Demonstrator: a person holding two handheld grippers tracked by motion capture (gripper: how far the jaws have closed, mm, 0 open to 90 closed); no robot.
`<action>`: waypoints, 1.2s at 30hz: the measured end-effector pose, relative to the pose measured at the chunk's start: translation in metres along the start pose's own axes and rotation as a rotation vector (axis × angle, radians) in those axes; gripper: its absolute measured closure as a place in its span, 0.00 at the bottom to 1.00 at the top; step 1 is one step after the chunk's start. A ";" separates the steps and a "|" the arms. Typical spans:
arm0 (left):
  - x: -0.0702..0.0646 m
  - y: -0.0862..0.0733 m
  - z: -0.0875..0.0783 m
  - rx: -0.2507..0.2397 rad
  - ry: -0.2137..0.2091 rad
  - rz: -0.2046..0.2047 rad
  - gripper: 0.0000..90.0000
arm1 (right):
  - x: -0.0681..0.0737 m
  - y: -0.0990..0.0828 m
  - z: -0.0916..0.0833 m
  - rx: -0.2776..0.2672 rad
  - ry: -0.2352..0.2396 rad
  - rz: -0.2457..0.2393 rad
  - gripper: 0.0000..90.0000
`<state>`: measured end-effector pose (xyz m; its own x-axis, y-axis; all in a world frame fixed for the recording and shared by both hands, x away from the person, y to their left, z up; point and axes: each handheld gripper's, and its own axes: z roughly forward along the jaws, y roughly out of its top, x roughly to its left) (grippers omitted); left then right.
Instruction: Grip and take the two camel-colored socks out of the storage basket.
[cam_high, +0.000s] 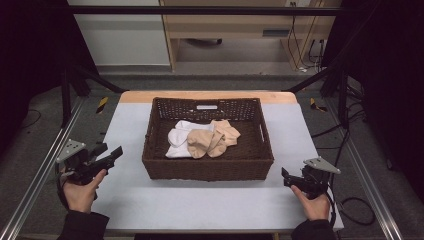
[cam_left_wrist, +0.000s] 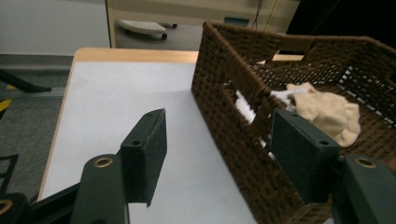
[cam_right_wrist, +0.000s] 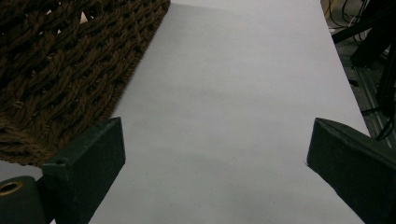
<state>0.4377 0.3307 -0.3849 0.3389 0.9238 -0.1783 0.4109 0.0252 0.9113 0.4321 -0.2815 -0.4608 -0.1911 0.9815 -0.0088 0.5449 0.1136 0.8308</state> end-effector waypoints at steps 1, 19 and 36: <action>-0.003 0.004 0.000 -0.005 -0.003 0.002 0.40 | 0.000 0.000 0.000 0.000 0.002 0.000 0.05; -0.050 0.048 0.010 -0.040 -0.049 0.085 0.41 | -0.001 0.001 -0.002 -0.014 -0.009 0.007 0.05; -0.096 0.071 0.042 -0.035 -0.095 0.146 0.42 | 0.001 0.002 -0.001 -0.020 -0.009 0.005 0.05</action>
<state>0.4703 0.2280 -0.3189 0.4721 0.8783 -0.0757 0.3224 -0.0920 0.9421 0.4318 -0.2809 -0.4587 -0.1807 0.9835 -0.0092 0.5291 0.1051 0.8420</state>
